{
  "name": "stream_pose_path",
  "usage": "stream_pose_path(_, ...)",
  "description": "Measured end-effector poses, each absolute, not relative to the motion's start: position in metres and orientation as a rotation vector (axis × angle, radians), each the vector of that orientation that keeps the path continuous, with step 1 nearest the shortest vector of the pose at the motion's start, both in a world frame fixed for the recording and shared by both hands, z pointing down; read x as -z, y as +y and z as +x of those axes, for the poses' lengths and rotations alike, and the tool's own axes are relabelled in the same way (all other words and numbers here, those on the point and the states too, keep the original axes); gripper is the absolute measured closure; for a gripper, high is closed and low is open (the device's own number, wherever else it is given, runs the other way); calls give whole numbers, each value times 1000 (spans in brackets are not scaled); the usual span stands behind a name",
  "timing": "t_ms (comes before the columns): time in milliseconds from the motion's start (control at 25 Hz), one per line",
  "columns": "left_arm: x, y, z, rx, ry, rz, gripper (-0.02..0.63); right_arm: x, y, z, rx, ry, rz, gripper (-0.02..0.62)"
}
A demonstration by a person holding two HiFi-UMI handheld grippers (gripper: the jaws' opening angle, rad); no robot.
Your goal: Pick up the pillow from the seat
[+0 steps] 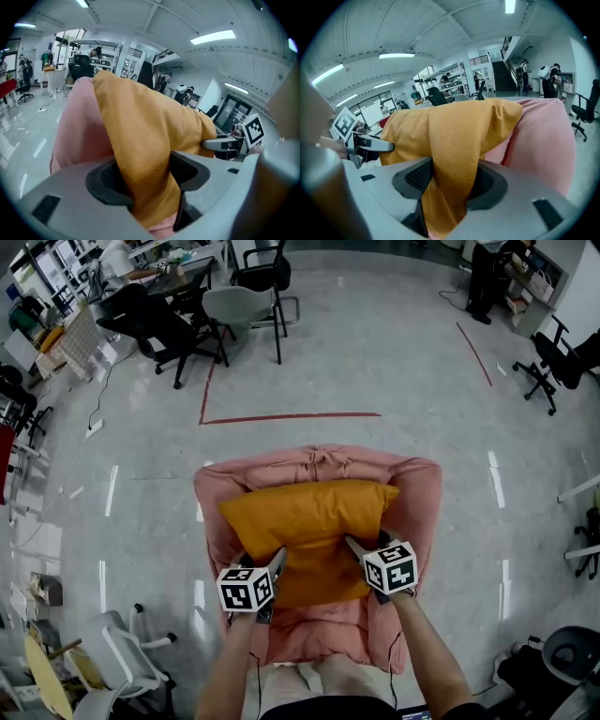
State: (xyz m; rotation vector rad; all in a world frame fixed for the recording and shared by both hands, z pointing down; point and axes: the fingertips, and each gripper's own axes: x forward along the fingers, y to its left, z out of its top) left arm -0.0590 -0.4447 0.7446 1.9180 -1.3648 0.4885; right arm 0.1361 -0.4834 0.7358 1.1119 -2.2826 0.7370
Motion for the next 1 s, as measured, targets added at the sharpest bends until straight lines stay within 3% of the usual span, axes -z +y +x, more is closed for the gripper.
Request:
stream_pose_path(280,-744,-435,-65,-507,-1355,1878,363,-736,-476,128,-774,-2265,1087,414)
stream_pose_path(1000,-725,-414,-66,-496,-1338,1875,380,-713,-457,126,-754,-2299,1120,416)
